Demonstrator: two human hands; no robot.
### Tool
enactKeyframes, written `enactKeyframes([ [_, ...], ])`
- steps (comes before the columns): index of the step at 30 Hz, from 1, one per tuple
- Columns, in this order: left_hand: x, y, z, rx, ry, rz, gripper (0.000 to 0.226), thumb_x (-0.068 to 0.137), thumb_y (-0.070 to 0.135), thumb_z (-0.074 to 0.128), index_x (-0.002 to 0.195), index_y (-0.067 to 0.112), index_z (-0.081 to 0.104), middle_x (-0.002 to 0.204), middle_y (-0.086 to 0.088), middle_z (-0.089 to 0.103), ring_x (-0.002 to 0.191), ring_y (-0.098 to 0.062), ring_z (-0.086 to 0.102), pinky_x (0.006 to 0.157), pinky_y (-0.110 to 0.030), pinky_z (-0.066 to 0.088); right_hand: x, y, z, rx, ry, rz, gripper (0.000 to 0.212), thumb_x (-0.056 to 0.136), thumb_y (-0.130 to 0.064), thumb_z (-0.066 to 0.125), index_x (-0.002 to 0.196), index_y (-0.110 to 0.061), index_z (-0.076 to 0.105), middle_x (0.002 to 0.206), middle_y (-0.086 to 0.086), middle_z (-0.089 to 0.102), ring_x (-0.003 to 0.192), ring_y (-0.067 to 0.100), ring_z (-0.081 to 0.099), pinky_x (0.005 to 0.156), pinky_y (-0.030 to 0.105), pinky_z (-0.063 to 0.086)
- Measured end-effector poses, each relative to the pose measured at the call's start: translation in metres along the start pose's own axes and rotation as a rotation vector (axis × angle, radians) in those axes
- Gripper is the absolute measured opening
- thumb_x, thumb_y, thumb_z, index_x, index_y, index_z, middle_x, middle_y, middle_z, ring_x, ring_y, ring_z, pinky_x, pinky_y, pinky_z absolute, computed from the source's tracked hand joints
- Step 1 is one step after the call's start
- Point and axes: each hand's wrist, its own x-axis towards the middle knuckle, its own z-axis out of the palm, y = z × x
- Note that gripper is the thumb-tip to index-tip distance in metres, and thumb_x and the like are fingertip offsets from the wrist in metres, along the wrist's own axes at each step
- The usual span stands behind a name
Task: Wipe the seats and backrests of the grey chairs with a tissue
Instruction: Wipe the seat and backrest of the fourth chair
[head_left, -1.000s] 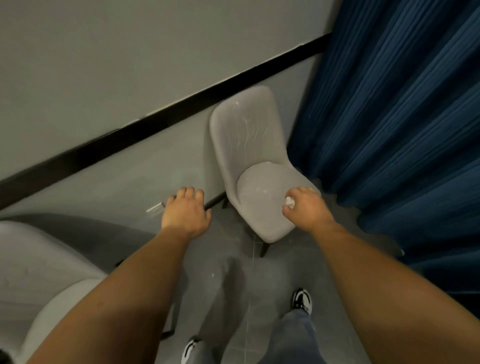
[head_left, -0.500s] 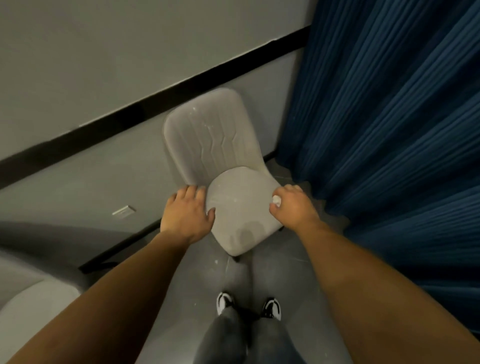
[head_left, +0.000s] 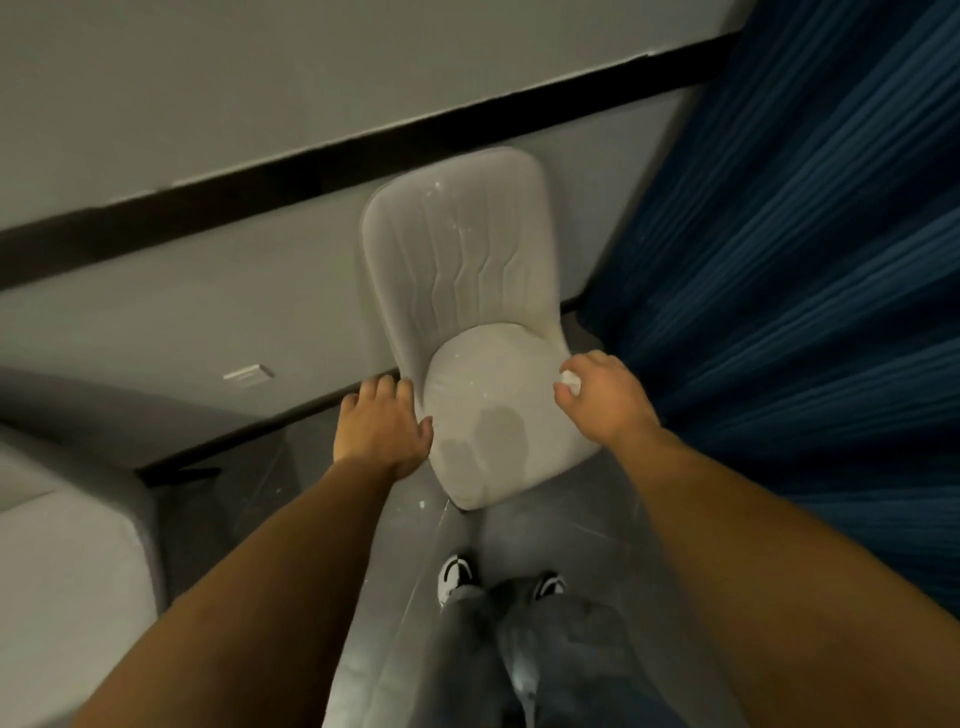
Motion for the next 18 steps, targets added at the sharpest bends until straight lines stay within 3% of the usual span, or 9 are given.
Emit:
enactKeyframes([
  [9, 0.001, -0.004, 0.019, 0.014, -0.014, -0.207, 0.067, 0.083, 0.058, 0.033, 0.133, 0.015, 0.041, 0.130, -0.010, 0.051, 0.121, -0.029, 0.041, 0.098, -0.047, 0.039, 0.050, 0.025, 0.024, 0.001, -0.076, -0.146, 0.030, 0.099, -0.033, 0.054, 0.115, -0.009, 0.064, 0.116, 0.014, 0.060, 0.107, 0.030, 0.052, 0.086, 0.037, 0.046],
  [14, 0.002, 0.038, 0.032, 0.024, -0.008, -0.345, 0.066, 0.083, 0.058, 0.033, 0.132, 0.015, 0.042, 0.132, -0.010, 0.050, 0.123, -0.030, 0.039, 0.098, -0.047, 0.037, 0.077, 0.057, 0.031, 0.005, -0.142, -0.254, 0.028, 0.099, -0.034, 0.053, 0.110, -0.011, 0.064, 0.111, 0.013, 0.061, 0.100, 0.028, 0.053, 0.080, 0.037, 0.047],
  [18, 0.019, 0.085, 0.051, -0.001, 0.015, -0.384, 0.070, 0.085, 0.062, 0.028, 0.137, 0.016, 0.037, 0.137, -0.010, 0.046, 0.129, -0.030, 0.035, 0.104, -0.048, 0.033, 0.098, 0.084, 0.045, 0.008, -0.183, -0.308, 0.029, 0.099, -0.035, 0.052, 0.107, -0.010, 0.063, 0.112, 0.015, 0.060, 0.105, 0.031, 0.052, 0.084, 0.040, 0.047],
])
